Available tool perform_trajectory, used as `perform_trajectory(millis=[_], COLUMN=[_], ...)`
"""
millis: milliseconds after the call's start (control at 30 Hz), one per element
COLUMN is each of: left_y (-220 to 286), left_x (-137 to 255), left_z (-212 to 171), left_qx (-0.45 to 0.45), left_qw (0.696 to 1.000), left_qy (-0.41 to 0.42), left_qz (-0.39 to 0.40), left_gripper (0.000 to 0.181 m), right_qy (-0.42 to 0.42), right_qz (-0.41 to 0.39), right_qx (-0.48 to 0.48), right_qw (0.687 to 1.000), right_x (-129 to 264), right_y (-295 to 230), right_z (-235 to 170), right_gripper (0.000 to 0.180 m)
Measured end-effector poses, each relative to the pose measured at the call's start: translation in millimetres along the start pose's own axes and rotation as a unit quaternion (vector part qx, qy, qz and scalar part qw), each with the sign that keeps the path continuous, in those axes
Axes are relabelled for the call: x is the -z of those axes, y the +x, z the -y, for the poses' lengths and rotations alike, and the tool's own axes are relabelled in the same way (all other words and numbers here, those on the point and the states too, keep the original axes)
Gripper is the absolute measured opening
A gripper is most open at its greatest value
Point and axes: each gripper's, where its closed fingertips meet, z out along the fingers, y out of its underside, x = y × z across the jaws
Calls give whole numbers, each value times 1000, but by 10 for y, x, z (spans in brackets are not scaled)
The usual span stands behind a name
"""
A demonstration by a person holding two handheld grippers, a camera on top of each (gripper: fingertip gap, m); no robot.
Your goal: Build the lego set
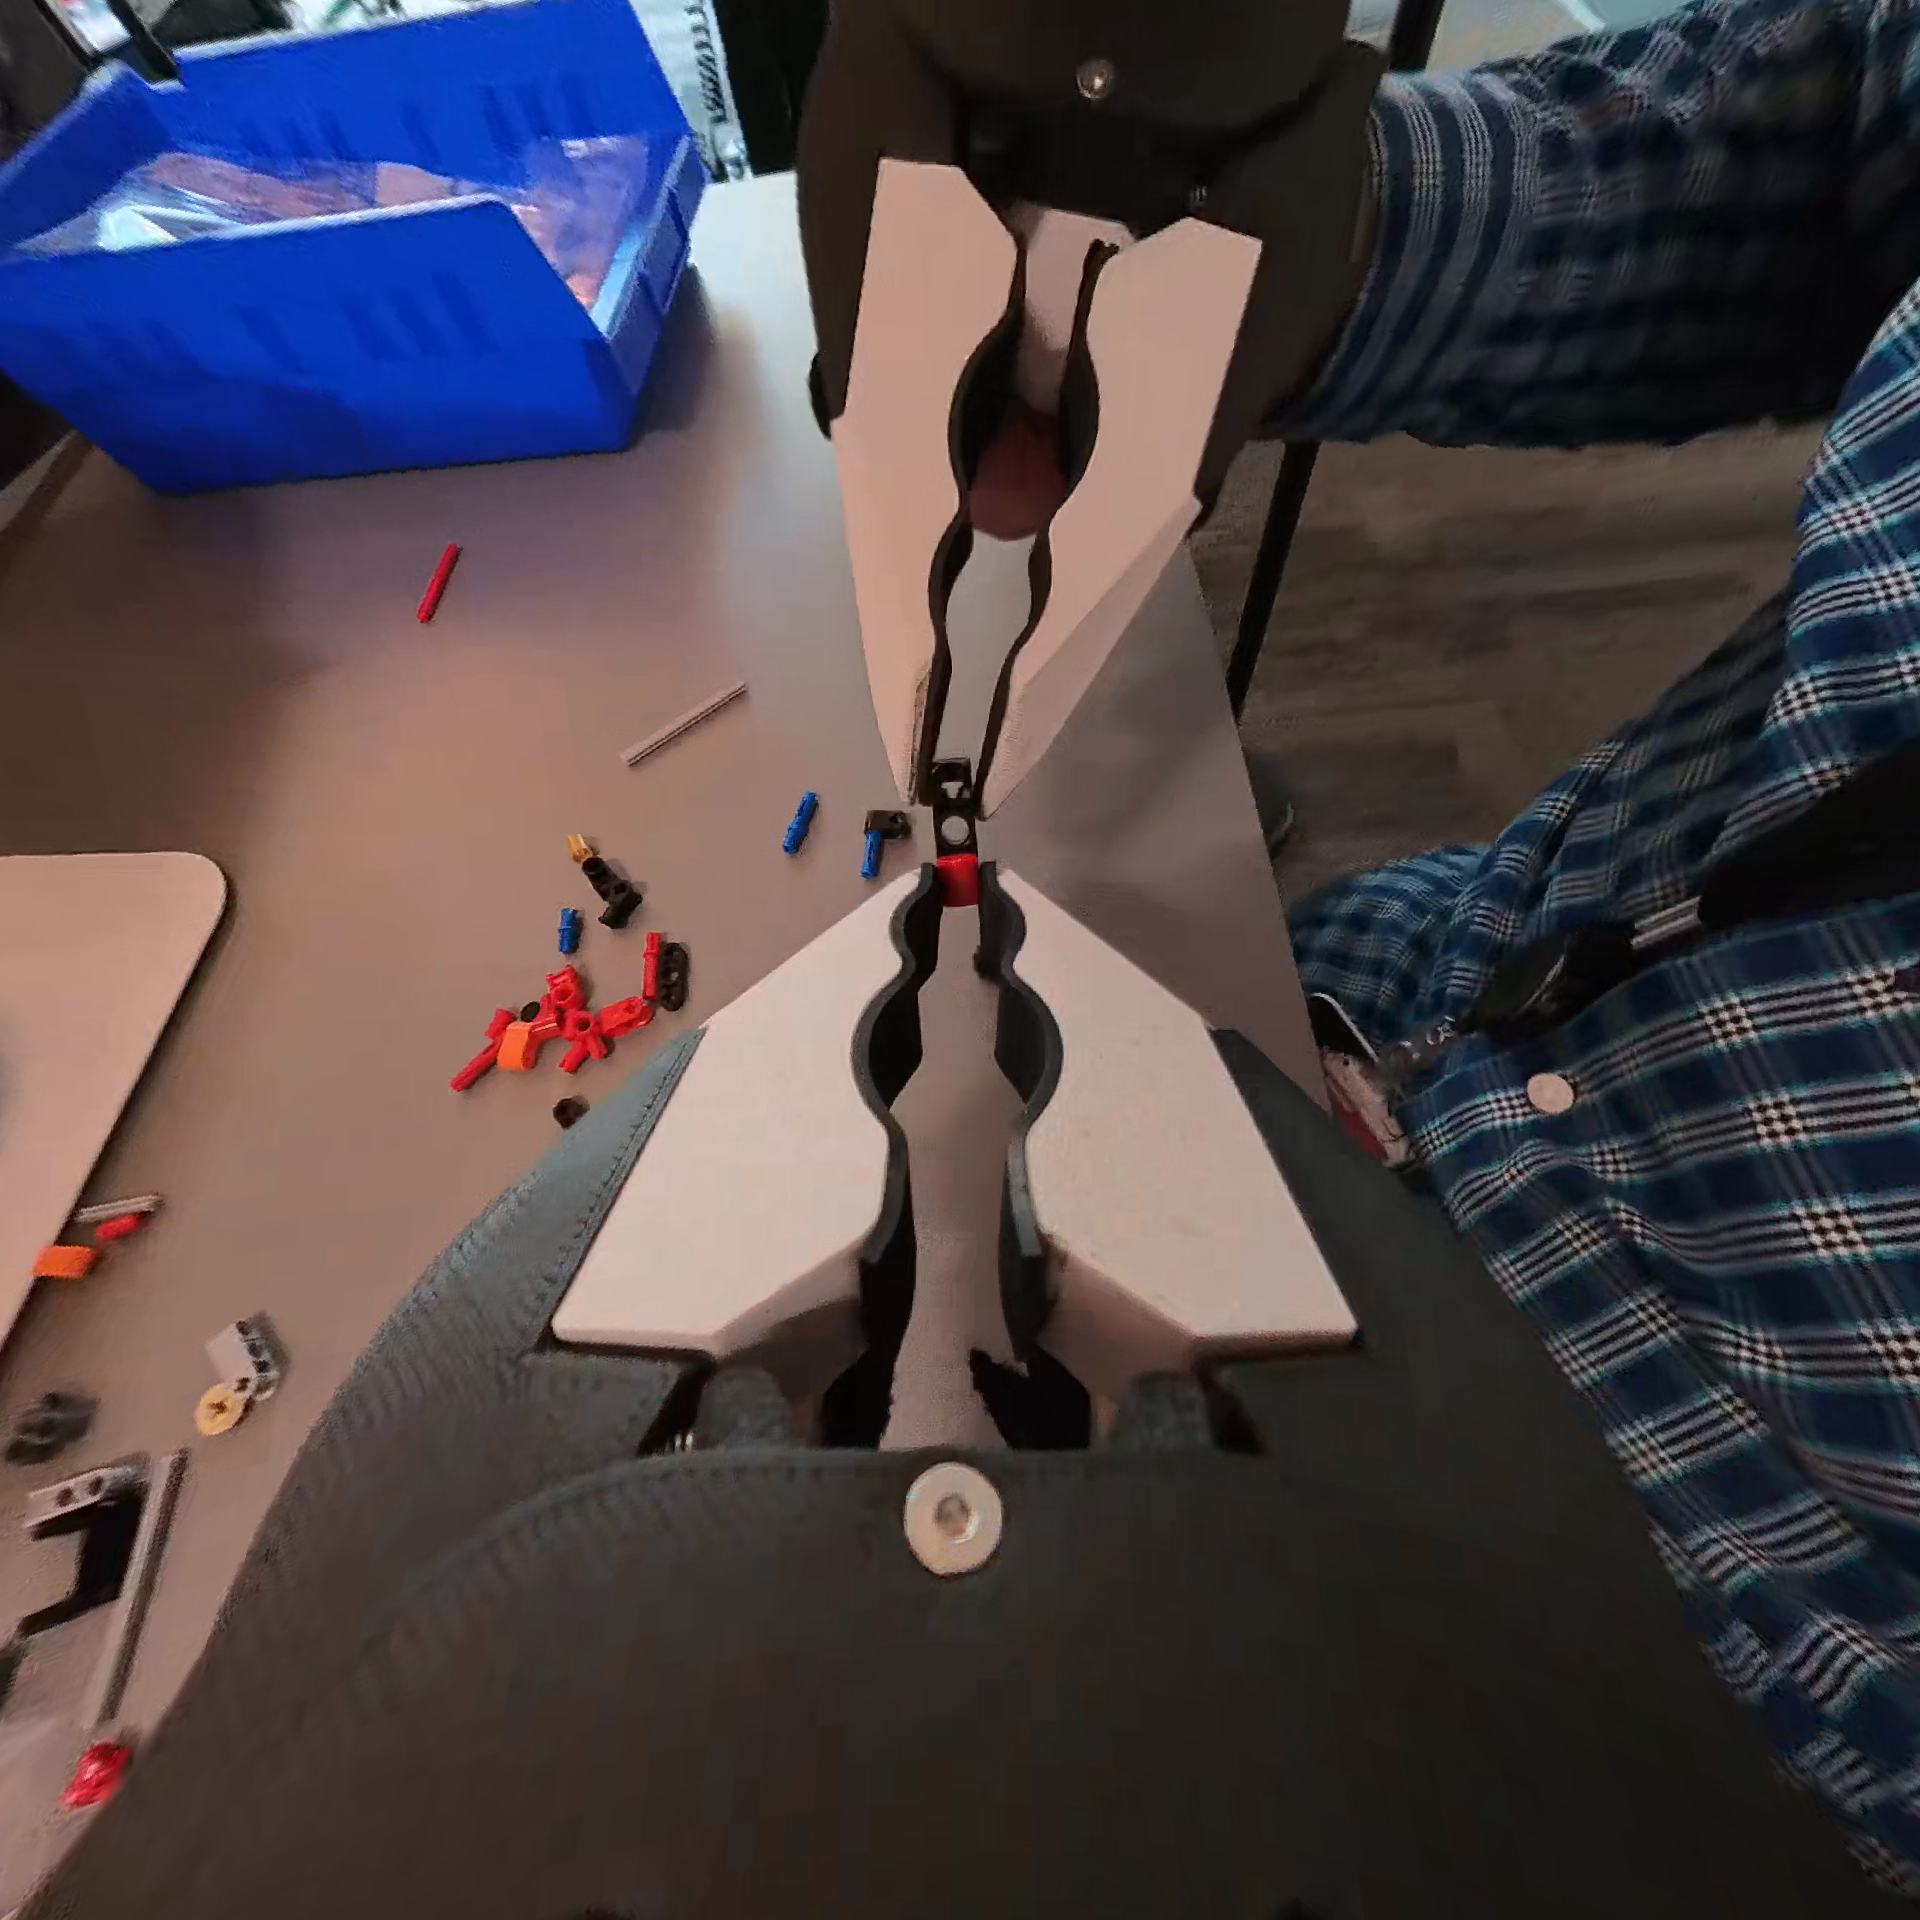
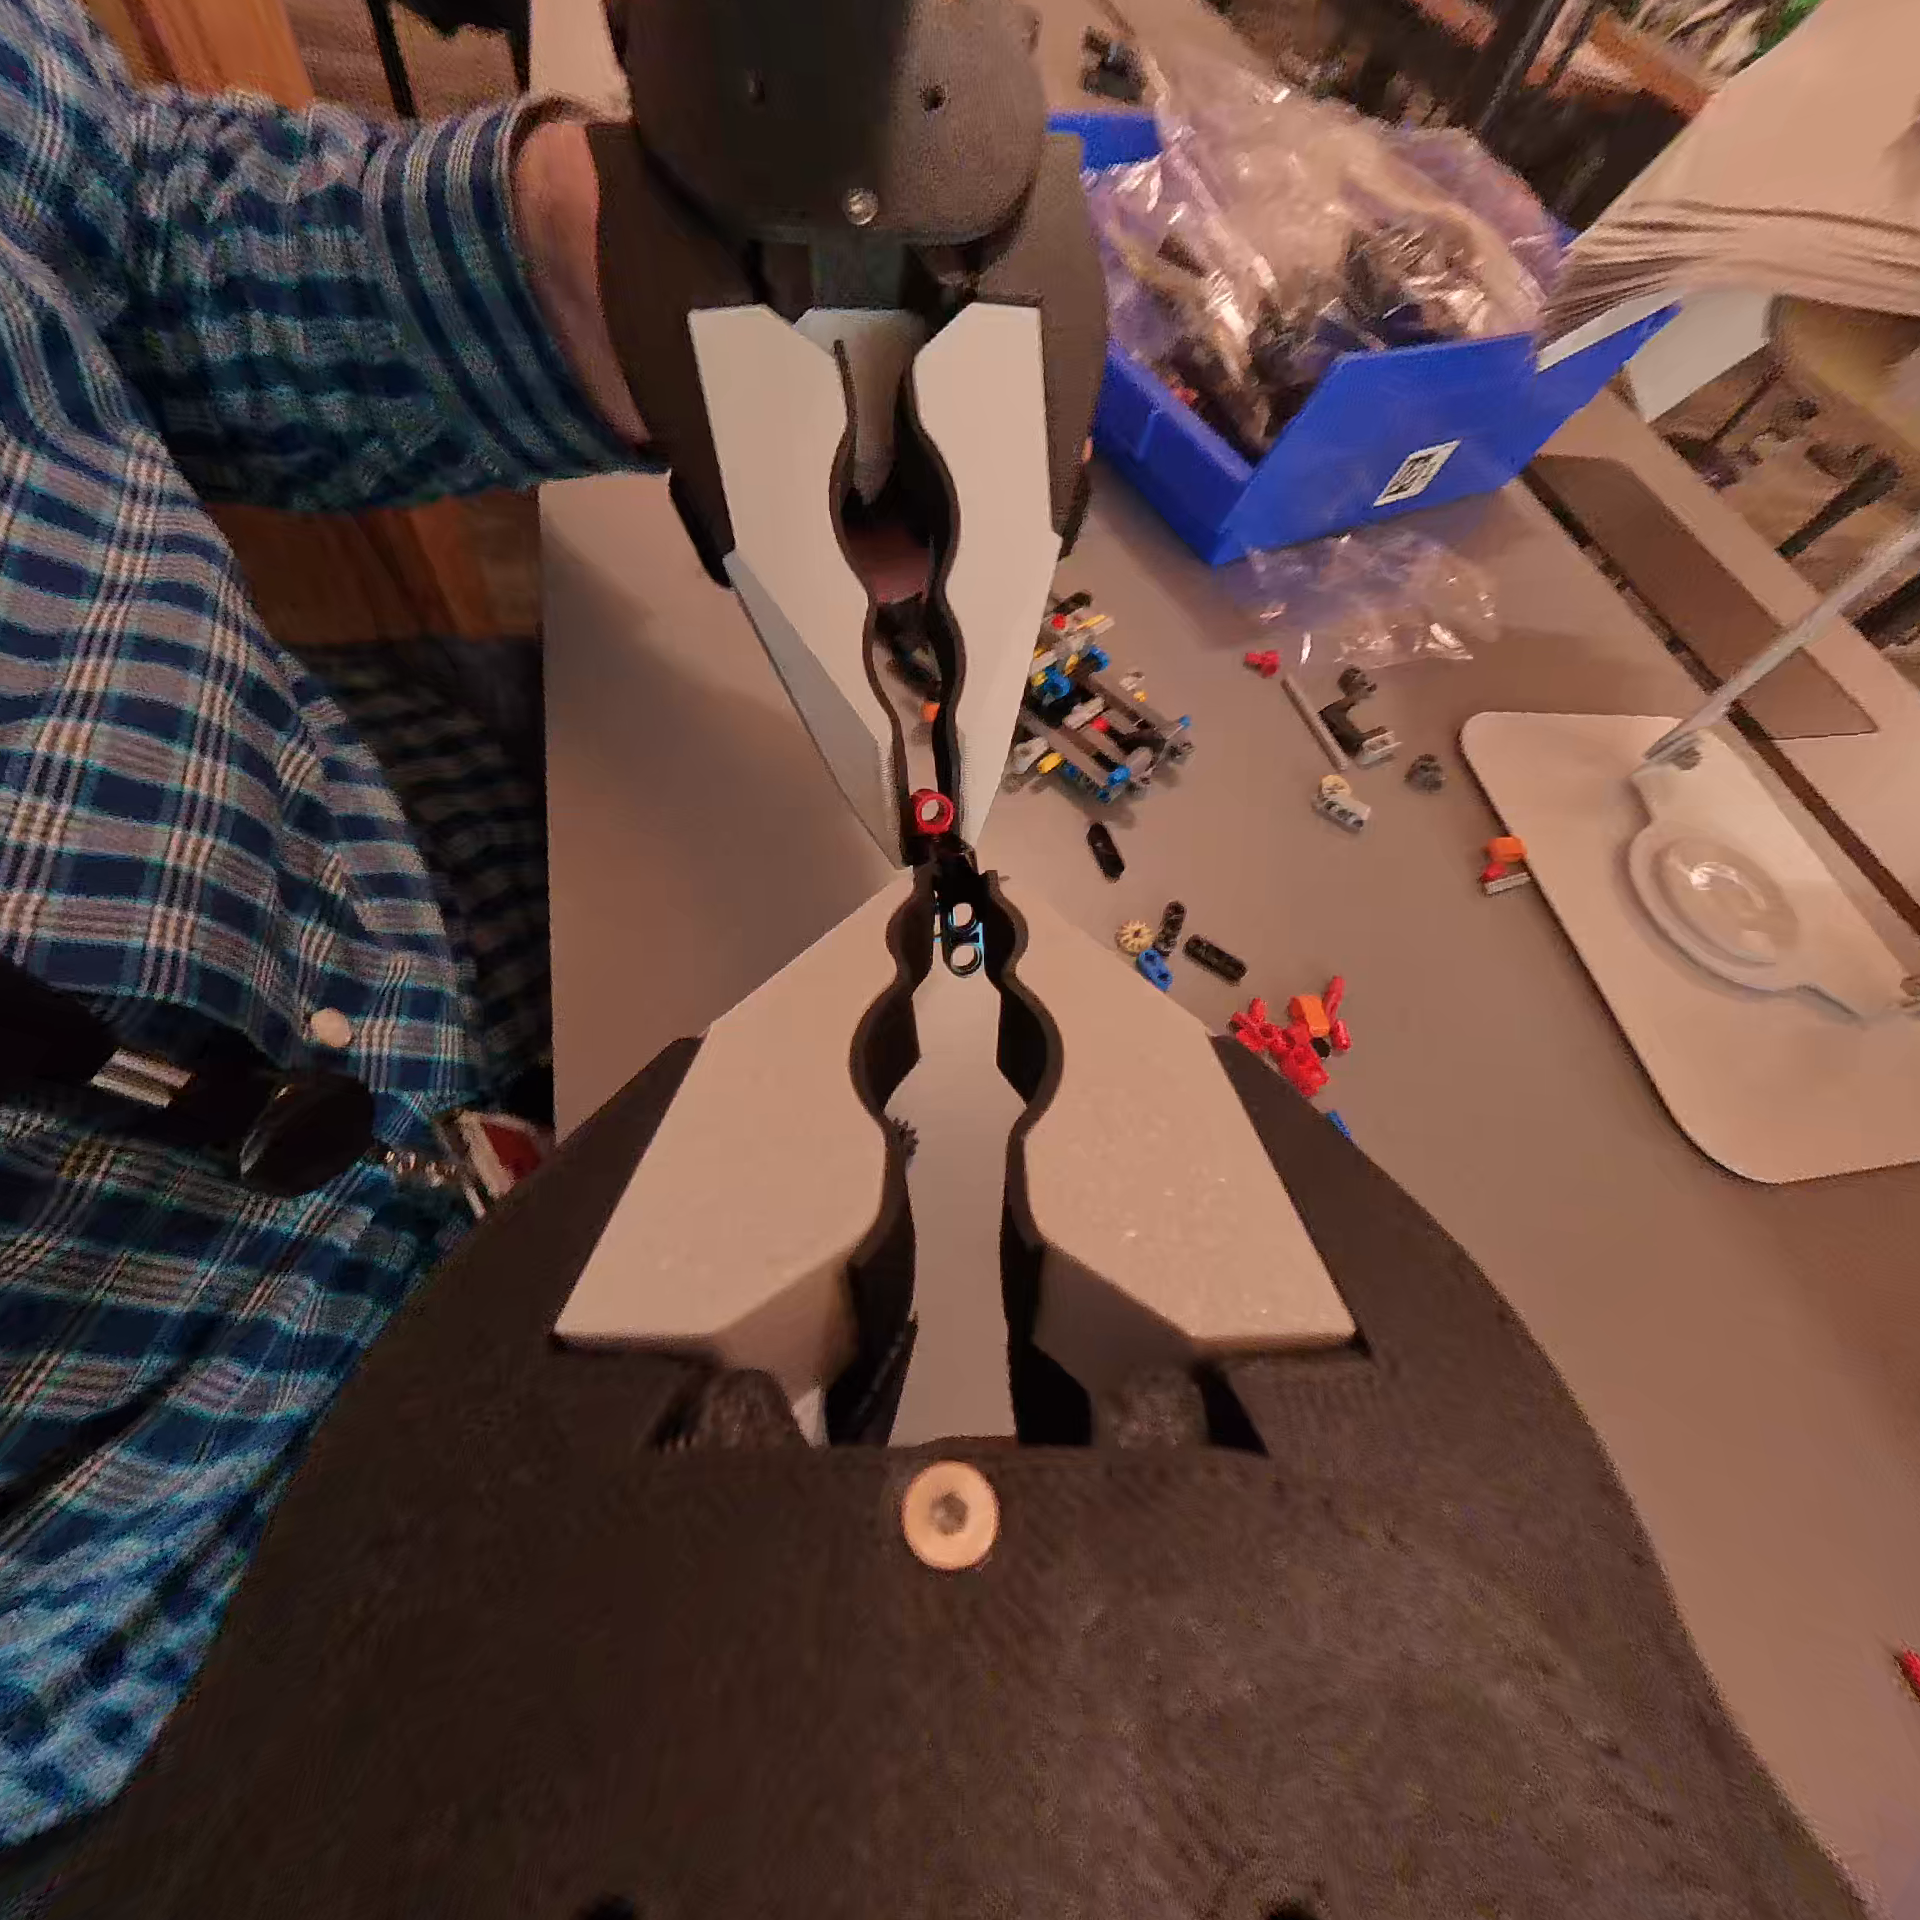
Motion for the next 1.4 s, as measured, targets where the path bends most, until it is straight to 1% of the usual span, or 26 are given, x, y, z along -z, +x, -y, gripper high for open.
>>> perform_trajectory(millis=[67,167,233,333,433,500,600,633,667,700,733,800,867,933,1000,1100,1167,1233,1300,1400], left_y=[-56,-133,-148,-120,-111,-128,-107,-107,-116,-143,-175,-278,-381,-482,-585,-733,-876,-990,-1025,-1061], left_x=[30,74,82,111,111,124,148,151,161,190,230,304,333,345,383,458,503,551,580,588], left_z=[60,144,152,240,284,289,285,270,250,227,209,137,10,-92,-120,-155,-228,-276,-279,-347], left_qx=[10,50,77,116,128,133,145,143,139,135,134,130,116,106,99,90,85,85,96,101], left_qw=[1000,996,992,981,975,972,969,969,971,973,973,977,982,985,985,986,985,983,981,980], left_qy=[21,74,101,155,182,192,202,199,194,189,185,166,126,95,87,74,58,58,72,67], left_qz=[13,26,22,0,-3,2,-11,-9,-3,8,16,44,75,96,109,117,136,152,150,157], left_gripper=[7,10,16,18,15,6,6,5,6,6,5,5,5,5,5,5,5,5,5,5], right_qy=[30,94,136,169,191,208,217,212,202,191,177,120,52,-9,-73,-126,-147,-163,-178,-199], right_qz=[-4,-9,-3,9,13,13,25,24,24,23,16,-26,-53,-77,-77,-61,-54,-40,-26,-15], right_qx=[-30,-86,-119,-147,-161,-166,-177,-173,-167,-166,-160,-137,-109,-91,-90,-89,-84,-91,-90,-96], right_qw=[999,992,984,975,968,964,960,961,965,967,971,983,991,993,990,986,984,982,979,975], right_x=[23,70,103,103,79,79,64,51,40,39,47,48,23,-43,-166,-364,-475,-574,-655,-752], right_y=[47,117,141,139,130,129,106,101,101,124,167,352,524,707,851,1012,1116,1182,1230,1313], right_z=[52,149,202,227,251,276,284,276,262,242,212,69,-79,-217,-404,-610,-710,-788,-854,-926], right_gripper=[5,5,5,5,5,5,5,5,10,18,19,19,19,18,19,21,18,18,14,11])
